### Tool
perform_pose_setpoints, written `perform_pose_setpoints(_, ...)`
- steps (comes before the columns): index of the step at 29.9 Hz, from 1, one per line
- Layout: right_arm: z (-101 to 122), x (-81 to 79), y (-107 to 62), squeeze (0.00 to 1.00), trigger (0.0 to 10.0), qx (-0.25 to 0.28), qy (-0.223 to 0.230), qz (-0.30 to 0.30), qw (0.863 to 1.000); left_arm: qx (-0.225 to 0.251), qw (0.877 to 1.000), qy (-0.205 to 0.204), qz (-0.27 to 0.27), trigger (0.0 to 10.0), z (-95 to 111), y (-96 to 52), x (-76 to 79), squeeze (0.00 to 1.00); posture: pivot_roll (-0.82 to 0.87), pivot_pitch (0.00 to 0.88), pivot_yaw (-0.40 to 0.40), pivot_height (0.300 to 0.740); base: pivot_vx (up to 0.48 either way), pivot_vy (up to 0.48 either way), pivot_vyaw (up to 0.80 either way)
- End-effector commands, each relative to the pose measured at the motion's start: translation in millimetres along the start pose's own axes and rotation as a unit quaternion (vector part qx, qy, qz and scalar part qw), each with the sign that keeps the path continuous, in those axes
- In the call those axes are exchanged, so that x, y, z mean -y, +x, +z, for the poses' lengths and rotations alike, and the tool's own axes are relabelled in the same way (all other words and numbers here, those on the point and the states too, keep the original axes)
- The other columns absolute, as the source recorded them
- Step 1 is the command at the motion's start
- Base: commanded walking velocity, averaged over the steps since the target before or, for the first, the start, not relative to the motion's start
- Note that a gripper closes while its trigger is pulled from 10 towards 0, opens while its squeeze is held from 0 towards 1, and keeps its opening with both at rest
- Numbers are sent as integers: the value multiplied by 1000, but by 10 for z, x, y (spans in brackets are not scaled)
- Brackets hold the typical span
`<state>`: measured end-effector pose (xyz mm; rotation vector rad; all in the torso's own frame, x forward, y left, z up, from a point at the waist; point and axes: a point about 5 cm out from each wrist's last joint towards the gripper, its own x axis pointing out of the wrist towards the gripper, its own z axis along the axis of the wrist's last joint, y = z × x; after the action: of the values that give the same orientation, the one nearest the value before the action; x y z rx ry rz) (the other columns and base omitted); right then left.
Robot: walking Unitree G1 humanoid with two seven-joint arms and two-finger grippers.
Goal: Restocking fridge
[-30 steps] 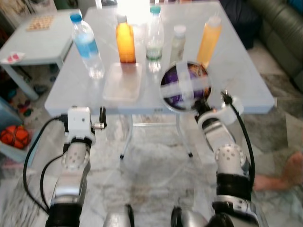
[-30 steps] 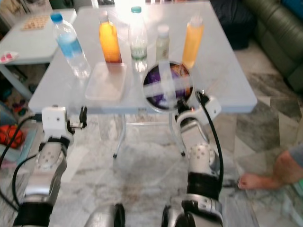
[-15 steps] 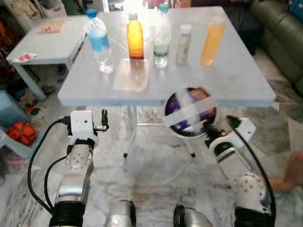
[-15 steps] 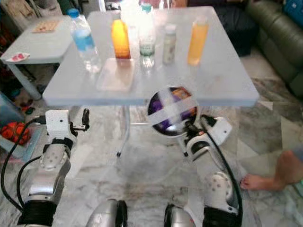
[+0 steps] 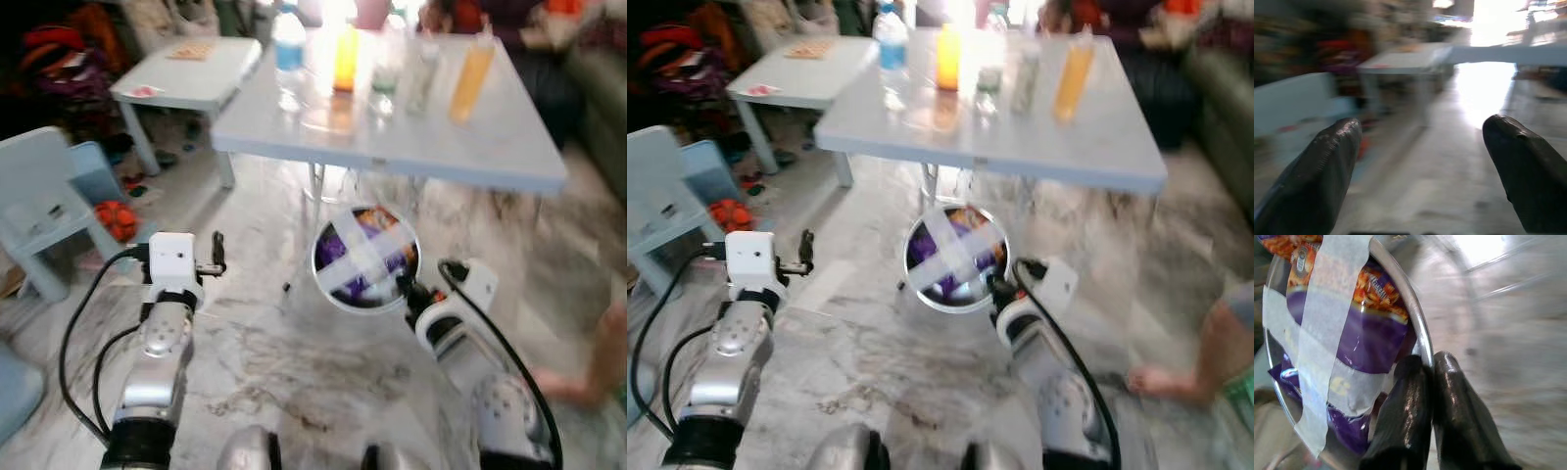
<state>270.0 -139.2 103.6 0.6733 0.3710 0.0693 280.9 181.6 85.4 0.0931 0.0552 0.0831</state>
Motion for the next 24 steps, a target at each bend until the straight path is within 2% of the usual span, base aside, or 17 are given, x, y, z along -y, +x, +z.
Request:
perform_pose_setpoints(1,-67,93,-38,0,10000,-3,6,-16,1000,-15,1000,-9,-17,10000,-42,4,80,0,15,8,58,740,0,0,0)
perform_pose_setpoints(5,-47,42,-13,0,10000,4,-4,-3,1000,-14,999,-19,-22,10000,-23,-5,112,0,16,13,61,740,0,0,0)
perform_pose_setpoints(8,13,-20,46,0,10000,13,-15,12,1000,2,999,-5,-33,10000,95,53,195,0,31,14,53,740,0,0,800)
perform_pose_setpoints(12,18,-42,77,0,10000,13,-20,17,1000,3,999,-20,-44,10000,116,71,207,0,31,14,53,740,0,0,800)
perform_pose_setpoints(13,18,-49,88,0,10000,13,-22,17,1000,1,998,-26,-60,10000,112,61,206,0,32,16,53,740,0,0,800)
perform_pose_setpoints(16,-3,-52,110,0,10000,14,-23,17,999,0,998,8,-62,10000,70,29,157,0,37,15,55,740,0,0,800)
perform_pose_setpoints(20,-50,-11,112,0,10000,12,-23,11,1000,-18,998,-2,-62,10000,5,-10,166,0,33,19,53,740,0,0,800)
perform_pose_setpoints(24,-135,35,117,0,10000,3,-18,-2,1000,-32,997,-4,-74,10000,-79,-53,248,0,33,17,52,740,0,0,800)
